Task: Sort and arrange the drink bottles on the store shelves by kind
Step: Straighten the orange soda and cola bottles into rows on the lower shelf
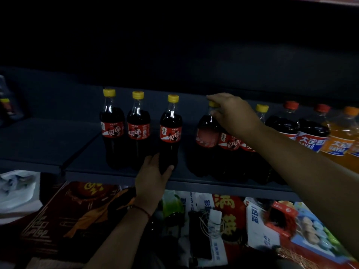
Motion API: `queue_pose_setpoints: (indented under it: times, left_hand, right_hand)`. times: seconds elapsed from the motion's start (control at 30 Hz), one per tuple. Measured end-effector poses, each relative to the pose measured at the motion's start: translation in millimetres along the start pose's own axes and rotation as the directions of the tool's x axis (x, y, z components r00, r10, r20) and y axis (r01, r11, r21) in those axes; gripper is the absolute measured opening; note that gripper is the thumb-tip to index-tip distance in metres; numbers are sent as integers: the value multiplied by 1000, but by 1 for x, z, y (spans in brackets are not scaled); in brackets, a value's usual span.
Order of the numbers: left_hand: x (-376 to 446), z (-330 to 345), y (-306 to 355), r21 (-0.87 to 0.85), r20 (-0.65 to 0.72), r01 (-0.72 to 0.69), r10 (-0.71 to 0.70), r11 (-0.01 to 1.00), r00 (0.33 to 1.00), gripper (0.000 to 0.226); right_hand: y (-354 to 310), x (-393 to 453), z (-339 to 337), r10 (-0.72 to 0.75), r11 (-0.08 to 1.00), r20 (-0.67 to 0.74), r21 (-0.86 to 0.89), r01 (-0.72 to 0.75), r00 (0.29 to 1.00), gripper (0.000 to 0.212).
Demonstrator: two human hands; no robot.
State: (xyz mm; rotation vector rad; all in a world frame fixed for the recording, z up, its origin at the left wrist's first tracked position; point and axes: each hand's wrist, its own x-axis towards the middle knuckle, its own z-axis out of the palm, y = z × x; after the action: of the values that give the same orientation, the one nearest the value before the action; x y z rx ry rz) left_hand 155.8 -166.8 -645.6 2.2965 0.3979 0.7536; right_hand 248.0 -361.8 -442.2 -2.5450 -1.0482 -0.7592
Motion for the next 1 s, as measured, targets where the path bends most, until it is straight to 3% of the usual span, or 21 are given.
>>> queue_pose_setpoints:
  times: [0.2,0.43,0.7,0.8,0.9,1.0]
  left_hand:
    - [-1,8,9,-66,102,-62,68,996,992,54]
    - [-3,15,16,-51,99,-108,113,993,989,54]
    - [-7,3,16,-10,172,-102,102,995,980,69]
    - [-12,-38,1,-17,-75,-121,120,992,990,52]
    - [-4,-87,-35,-25,-362,-69,56,997,931,41]
    - [15,-112,-71,-34,-299,42,-50,999,953,64]
  right_hand:
    - [-3,-4,0,22,1000,-14,-1,-22,1000,49]
    - [-4,-5,2,13,1000,-26,14,-13,1000,49]
    - [-7,-8,0,20,998,21,-63,-19,1000,54]
    - [-29,-6,-4,-44,990,-19,-138,41,999,57]
    - [-71,7,-4,-147,988,55,-32,149,988,61]
    - [-109,29,5,-158,984,234,121,132,959,70]
